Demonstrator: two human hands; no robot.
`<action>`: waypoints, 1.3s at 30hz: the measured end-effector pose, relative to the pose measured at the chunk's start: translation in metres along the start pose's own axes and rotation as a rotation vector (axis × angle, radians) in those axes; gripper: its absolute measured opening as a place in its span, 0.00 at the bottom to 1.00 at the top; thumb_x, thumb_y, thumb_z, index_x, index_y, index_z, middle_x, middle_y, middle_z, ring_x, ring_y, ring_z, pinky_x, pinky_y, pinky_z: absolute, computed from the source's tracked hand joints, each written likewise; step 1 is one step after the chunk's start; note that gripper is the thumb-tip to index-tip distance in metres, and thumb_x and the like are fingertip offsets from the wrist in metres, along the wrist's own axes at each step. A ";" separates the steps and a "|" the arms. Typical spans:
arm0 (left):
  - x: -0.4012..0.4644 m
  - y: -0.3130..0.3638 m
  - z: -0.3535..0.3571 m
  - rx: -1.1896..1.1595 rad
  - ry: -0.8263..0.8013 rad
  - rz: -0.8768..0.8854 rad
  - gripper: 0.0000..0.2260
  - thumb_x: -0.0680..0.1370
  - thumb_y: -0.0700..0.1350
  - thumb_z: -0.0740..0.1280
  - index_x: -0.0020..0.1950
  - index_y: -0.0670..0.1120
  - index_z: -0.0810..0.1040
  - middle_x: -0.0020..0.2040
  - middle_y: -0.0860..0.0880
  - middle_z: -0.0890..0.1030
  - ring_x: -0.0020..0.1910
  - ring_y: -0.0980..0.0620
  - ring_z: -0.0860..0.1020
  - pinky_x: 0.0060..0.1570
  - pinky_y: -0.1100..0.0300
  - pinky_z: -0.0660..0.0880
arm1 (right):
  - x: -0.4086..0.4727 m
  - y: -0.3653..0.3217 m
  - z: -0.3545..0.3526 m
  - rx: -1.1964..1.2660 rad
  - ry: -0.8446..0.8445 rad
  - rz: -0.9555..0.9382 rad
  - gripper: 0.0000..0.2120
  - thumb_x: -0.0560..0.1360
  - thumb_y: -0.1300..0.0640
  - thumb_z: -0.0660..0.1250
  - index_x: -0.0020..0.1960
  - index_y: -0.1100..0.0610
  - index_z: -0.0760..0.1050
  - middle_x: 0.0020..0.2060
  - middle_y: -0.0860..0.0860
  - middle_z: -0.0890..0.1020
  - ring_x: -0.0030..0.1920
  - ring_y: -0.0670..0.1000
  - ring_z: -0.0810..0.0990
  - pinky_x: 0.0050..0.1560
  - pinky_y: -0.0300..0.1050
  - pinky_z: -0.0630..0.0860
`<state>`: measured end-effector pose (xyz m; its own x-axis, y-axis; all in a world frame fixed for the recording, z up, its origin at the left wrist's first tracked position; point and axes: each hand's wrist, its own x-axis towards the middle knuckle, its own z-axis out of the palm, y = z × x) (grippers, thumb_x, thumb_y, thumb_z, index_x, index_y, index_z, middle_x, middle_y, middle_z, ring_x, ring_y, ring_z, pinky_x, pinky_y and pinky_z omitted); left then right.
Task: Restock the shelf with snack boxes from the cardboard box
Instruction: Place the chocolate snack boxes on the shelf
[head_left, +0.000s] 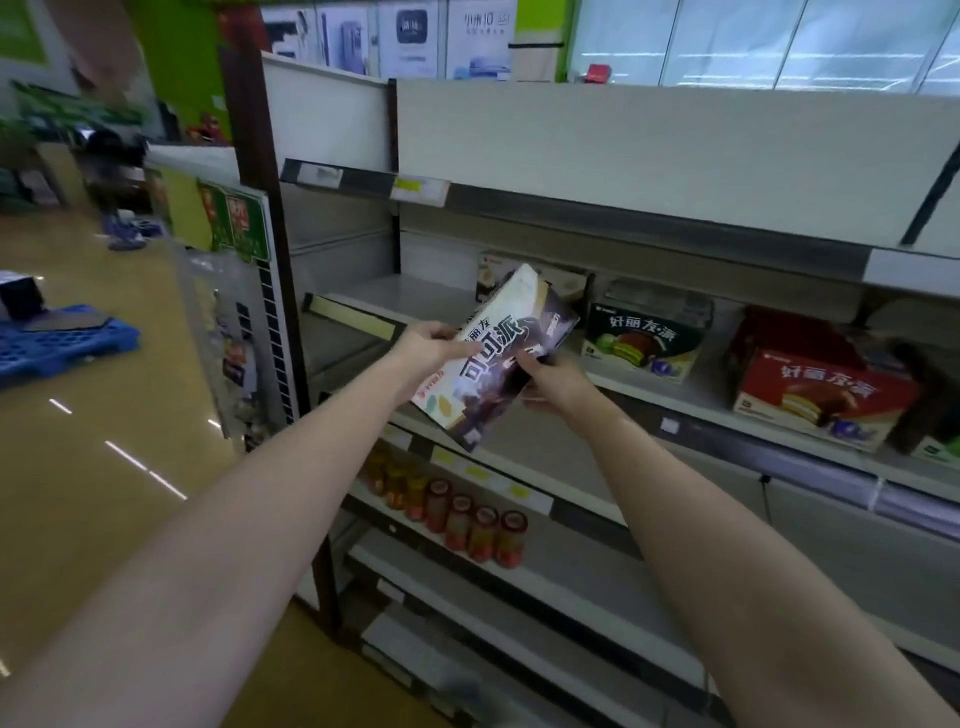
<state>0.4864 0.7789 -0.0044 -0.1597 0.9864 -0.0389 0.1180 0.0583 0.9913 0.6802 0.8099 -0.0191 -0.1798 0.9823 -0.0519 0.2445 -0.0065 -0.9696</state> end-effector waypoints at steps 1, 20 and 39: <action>0.009 0.008 -0.005 0.081 0.028 0.022 0.36 0.68 0.47 0.81 0.71 0.40 0.71 0.61 0.43 0.81 0.55 0.43 0.82 0.56 0.48 0.79 | 0.012 -0.004 0.002 -0.037 0.059 -0.027 0.12 0.78 0.48 0.70 0.53 0.56 0.76 0.53 0.55 0.83 0.48 0.56 0.83 0.49 0.50 0.83; 0.209 0.066 -0.003 1.075 -0.097 0.422 0.30 0.73 0.58 0.73 0.73 0.57 0.69 0.72 0.52 0.73 0.68 0.47 0.73 0.71 0.47 0.65 | 0.186 -0.052 -0.018 -1.137 0.182 -0.501 0.34 0.75 0.48 0.72 0.77 0.48 0.62 0.75 0.54 0.67 0.73 0.59 0.65 0.72 0.54 0.64; 0.334 0.013 0.021 1.356 -0.039 0.896 0.45 0.62 0.52 0.80 0.76 0.53 0.64 0.73 0.47 0.68 0.71 0.42 0.65 0.70 0.46 0.58 | 0.263 -0.026 -0.009 -1.336 0.512 -0.296 0.27 0.79 0.44 0.63 0.75 0.52 0.65 0.70 0.57 0.70 0.73 0.59 0.64 0.75 0.59 0.54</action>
<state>0.4552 1.1129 -0.0067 0.4529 0.7788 0.4339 0.8873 -0.4410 -0.1347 0.6356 1.0706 -0.0056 -0.0982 0.8766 0.4711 0.9949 0.0981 0.0248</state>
